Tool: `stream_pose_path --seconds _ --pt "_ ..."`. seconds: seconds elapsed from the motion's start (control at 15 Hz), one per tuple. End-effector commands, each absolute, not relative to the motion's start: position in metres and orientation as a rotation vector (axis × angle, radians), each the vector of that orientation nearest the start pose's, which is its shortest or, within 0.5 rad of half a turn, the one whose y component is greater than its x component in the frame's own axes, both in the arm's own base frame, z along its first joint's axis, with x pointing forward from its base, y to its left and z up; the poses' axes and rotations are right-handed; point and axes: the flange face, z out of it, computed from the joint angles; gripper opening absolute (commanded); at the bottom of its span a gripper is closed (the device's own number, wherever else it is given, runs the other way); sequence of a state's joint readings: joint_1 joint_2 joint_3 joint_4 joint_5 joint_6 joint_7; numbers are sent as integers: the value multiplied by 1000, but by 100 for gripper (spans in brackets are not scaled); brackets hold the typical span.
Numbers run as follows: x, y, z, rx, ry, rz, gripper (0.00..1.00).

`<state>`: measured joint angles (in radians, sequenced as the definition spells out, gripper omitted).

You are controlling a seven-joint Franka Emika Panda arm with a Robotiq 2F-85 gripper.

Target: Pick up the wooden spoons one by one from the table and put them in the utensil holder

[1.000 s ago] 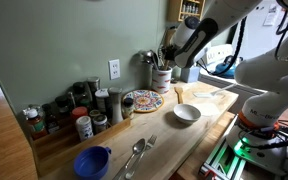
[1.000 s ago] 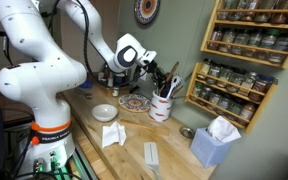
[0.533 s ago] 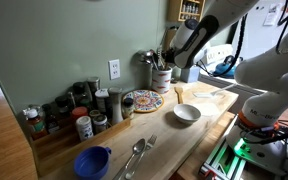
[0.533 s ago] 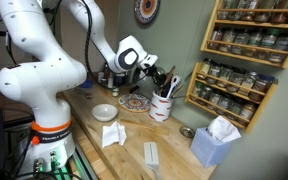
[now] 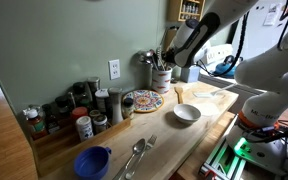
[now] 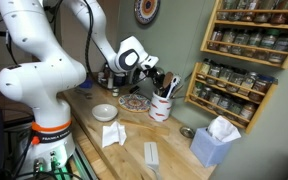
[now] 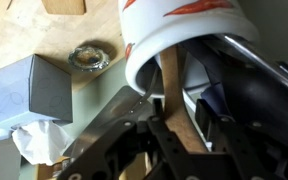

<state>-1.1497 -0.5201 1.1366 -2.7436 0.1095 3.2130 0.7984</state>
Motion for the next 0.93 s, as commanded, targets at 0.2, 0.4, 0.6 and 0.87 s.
stream_pose_path --seconds 0.2,0.4,0.6,0.87 --pt "433 -25 407 -2727 1137 -1249 96" --pt "428 -18 410 -2792 1066 -1051 100" --pt "417 -12 423 -2817 1019 -870 100" --pt "397 -14 434 -2841 988 -533 100"
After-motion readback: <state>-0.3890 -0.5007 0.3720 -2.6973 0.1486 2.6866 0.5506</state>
